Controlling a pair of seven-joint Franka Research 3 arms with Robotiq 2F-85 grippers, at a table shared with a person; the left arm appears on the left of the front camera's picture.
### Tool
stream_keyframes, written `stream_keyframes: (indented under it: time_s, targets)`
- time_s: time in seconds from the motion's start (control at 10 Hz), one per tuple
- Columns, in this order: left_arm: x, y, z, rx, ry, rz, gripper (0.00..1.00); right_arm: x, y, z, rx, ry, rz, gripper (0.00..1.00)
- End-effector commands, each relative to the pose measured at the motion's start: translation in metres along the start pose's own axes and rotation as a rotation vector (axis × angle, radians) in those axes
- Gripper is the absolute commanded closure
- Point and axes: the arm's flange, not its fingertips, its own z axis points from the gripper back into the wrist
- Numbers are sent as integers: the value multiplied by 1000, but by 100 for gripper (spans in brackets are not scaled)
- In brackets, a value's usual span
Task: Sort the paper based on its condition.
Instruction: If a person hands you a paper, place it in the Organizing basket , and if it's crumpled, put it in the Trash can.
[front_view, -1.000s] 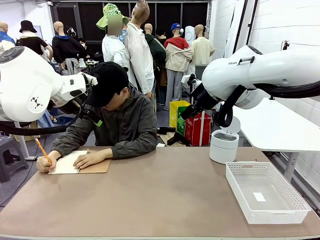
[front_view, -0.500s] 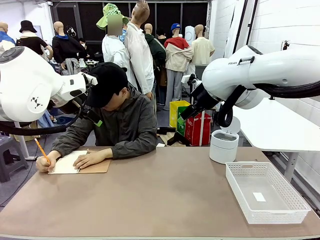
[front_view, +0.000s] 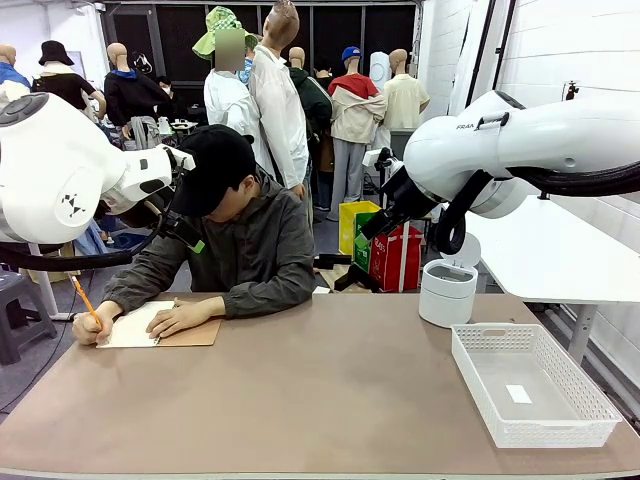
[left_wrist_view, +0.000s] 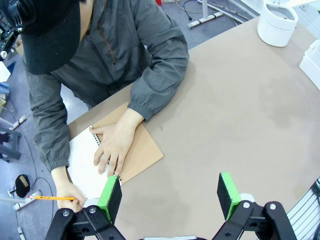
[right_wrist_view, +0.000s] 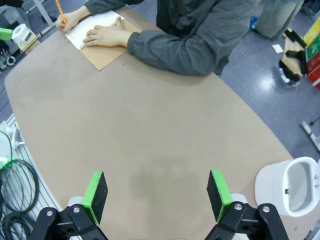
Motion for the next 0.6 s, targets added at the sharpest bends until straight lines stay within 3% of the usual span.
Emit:
stream_keyframes:
  time_s: [0.0,0.5]
  targets:
    - [0,1,1,-1,-2,-1,0,0,0,-2,1,1,-1,0]
    - [0,1,1,-1,-2,-1,0,0,0,-2,1,1,-1,0]
